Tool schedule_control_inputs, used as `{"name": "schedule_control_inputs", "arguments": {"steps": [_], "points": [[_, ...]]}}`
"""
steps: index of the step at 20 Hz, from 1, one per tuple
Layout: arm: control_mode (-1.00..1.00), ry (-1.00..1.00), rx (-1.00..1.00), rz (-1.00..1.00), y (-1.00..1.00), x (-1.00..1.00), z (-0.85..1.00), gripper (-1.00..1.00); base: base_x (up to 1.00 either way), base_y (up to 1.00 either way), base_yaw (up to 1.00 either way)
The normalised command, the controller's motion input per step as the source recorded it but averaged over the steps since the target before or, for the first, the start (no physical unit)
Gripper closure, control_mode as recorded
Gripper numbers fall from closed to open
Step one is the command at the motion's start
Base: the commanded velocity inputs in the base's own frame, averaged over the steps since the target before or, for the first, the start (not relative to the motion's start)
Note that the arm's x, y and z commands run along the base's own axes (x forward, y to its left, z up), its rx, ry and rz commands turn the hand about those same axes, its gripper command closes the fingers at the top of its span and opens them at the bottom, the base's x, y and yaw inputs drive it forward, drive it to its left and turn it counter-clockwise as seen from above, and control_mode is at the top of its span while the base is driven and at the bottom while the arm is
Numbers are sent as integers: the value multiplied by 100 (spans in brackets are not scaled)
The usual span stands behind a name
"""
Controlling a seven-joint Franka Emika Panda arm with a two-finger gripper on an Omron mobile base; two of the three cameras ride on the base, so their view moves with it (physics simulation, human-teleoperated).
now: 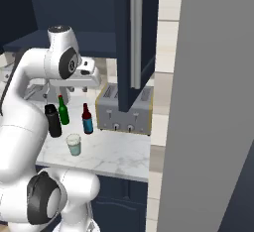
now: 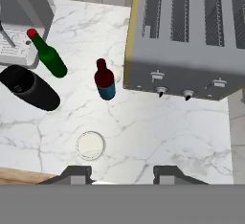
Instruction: Sort all alcoholic drinks to one cabinet, and non-alcoholic drinks to the other.
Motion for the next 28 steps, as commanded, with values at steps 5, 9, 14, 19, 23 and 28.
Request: {"name": "schedule_control_inputs", "arguments": {"steps": [5,9,14,19,23,28], "points": [[-100,0,0,0,0,-17,0,-100,0,0,0],[-100,-3,0,0,2,-38,0,-100,0,0,0],[-100,-4,0,-1,14,-31,0,-100,0,0,0],[-100,-3,-1,-4,35,-20,0,-100,0,0,0],[-100,-1,-5,-7,47,-12,0,-100,0,0,0],[-100,-4,-4,-10,47,-10,0,-100,0,0,0]]}}
